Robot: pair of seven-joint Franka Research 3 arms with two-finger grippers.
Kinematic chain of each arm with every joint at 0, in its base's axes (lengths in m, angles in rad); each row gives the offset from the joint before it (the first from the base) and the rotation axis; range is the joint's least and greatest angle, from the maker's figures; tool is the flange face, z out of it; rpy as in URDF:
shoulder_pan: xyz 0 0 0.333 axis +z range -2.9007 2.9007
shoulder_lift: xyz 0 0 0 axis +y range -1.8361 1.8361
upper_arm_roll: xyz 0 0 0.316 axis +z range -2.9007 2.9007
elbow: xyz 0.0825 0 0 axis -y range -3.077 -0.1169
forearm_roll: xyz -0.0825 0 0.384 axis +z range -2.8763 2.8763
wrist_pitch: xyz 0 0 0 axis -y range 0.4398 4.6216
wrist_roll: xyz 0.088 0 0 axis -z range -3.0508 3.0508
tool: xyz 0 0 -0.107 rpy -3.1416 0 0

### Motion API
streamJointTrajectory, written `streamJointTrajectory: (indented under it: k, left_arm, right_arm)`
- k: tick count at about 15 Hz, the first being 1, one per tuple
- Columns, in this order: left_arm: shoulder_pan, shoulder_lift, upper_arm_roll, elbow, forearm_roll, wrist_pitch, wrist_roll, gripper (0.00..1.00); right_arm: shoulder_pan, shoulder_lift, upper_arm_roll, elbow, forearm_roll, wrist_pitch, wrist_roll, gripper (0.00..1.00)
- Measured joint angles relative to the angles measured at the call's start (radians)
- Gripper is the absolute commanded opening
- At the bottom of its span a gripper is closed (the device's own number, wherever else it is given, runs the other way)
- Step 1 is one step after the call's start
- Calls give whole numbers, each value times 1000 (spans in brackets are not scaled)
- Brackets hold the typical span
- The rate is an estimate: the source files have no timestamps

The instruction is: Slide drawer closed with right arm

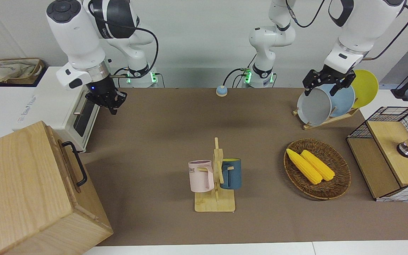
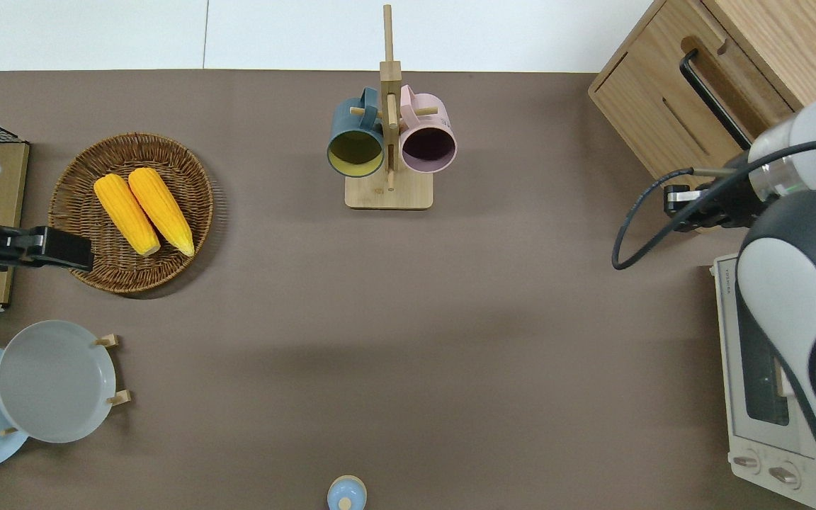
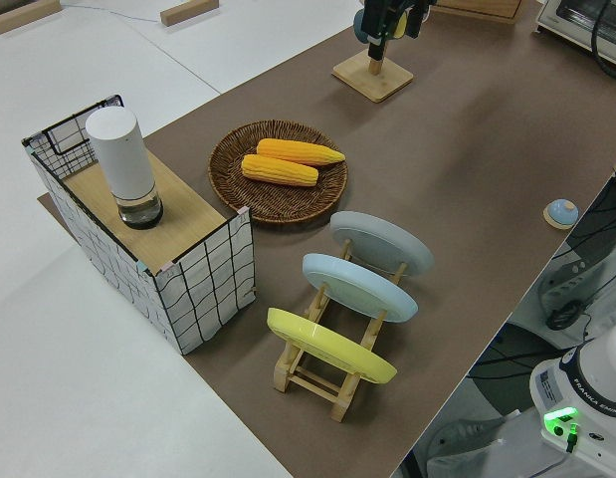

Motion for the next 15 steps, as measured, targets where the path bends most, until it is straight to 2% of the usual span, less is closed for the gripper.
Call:
streamJointTrajectory:
  k: [2, 3, 4, 5, 6, 13, 15]
  left_arm:
    - [0, 0, 0, 0, 0, 0, 0, 993]
    - [0, 0, 0, 0, 0, 0, 0, 993]
    - [0, 0, 0, 0, 0, 0, 0, 993]
    - [0, 0, 0, 0, 0, 0, 0, 993]
    - [0, 0, 0, 0, 0, 0, 0, 993]
    - [0, 0, 0, 0, 0, 0, 0, 993]
    - [0, 0, 0, 0, 0, 0, 0, 993]
  right_arm:
    - [-12, -35, 1, -32, 0, 0, -50, 0]
    - [-14, -51, 1, -48, -3, 0, -70, 58]
    - [-13, -64, 3, -62, -18, 0, -88, 251]
    - [-13, -73, 6, -73, -33, 1, -99, 574]
    - [-13, -77, 10, -78, -41, 2, -103, 969]
    - [-12, -81, 18, -77, -48, 9, -105, 992]
    - [-13, -83, 18, -75, -19, 10, -107, 992]
